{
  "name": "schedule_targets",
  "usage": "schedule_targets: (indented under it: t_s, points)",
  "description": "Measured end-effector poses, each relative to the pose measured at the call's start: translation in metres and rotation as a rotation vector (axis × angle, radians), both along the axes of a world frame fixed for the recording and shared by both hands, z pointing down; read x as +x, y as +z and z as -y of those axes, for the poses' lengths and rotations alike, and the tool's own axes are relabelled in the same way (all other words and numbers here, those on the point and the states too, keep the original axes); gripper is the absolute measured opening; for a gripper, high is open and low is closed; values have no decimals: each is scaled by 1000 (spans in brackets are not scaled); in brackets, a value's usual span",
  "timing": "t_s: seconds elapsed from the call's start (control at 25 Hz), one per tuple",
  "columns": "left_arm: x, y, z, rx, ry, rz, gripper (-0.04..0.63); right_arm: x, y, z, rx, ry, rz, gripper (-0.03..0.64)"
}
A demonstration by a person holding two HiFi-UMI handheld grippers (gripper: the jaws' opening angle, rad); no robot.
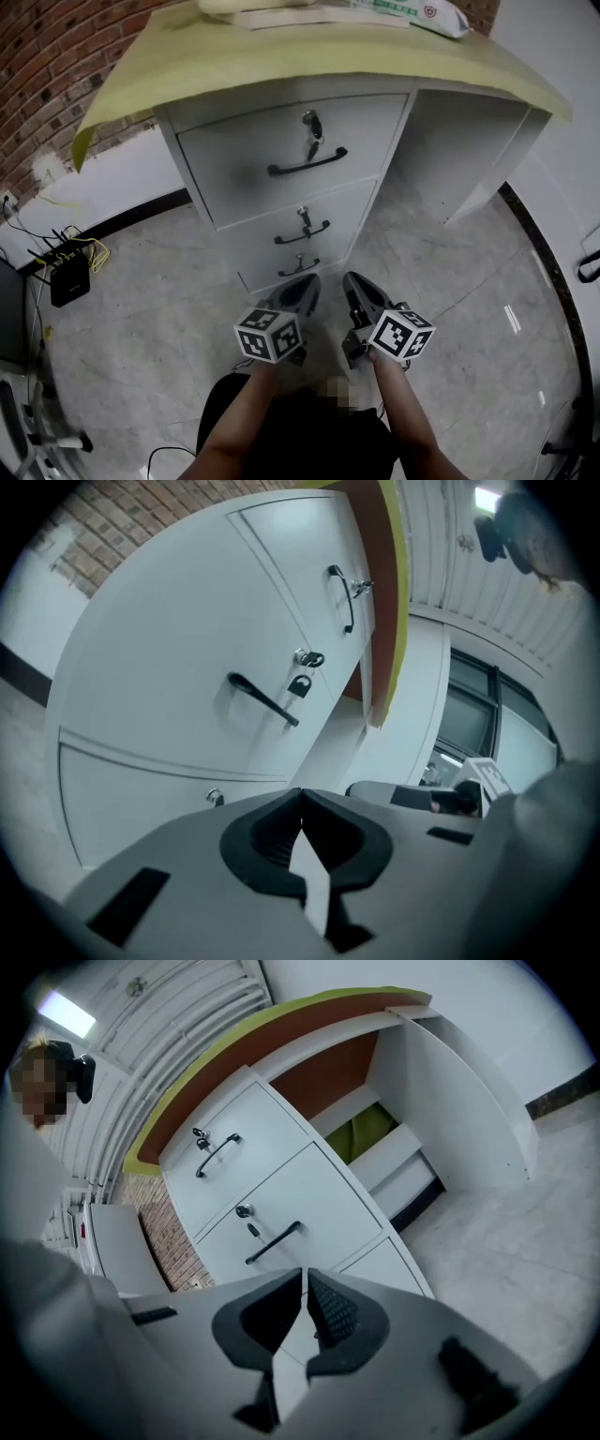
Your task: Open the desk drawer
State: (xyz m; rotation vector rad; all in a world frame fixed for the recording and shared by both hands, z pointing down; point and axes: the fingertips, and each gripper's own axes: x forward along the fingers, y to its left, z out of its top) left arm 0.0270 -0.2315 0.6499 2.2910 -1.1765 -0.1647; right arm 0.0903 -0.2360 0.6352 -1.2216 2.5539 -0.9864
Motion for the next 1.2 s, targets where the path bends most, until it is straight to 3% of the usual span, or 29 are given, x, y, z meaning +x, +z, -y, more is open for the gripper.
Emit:
schedule_targets:
  t_s: [0.24,0.52,0.56,0.64,0.68,0.76,0.88,1.0,1.2]
  points:
    - [-17,48,6,-86,-125,-104,9,-8,45,8,-51,1,55,14]
    - [-39,99,17,-243,-224,-495,12,-31,99,27,-176,-25,155,15]
    - [-43,104,19,-252,-247,-526,12,-34,106,29,-196,-33,174,30]
    - [-52,115,24,-275,-301,-589,13,-42,119,33,-248,-56,218,123]
    - [-56,119,27,-288,-326,-631,31,-45,125,36,-276,-66,245,123]
    - [-61,127,35,-318,-364,-728,141,-51,135,44,-326,-75,303,123]
    - [-70,139,42,-351,-434,-840,166,-57,150,56,-374,-83,348,123]
    - [-76,150,48,-373,-480,-877,166,-62,159,67,-399,-90,363,123]
    - [-74,159,54,-407,-457,-828,162,-71,164,84,-412,-78,363,121]
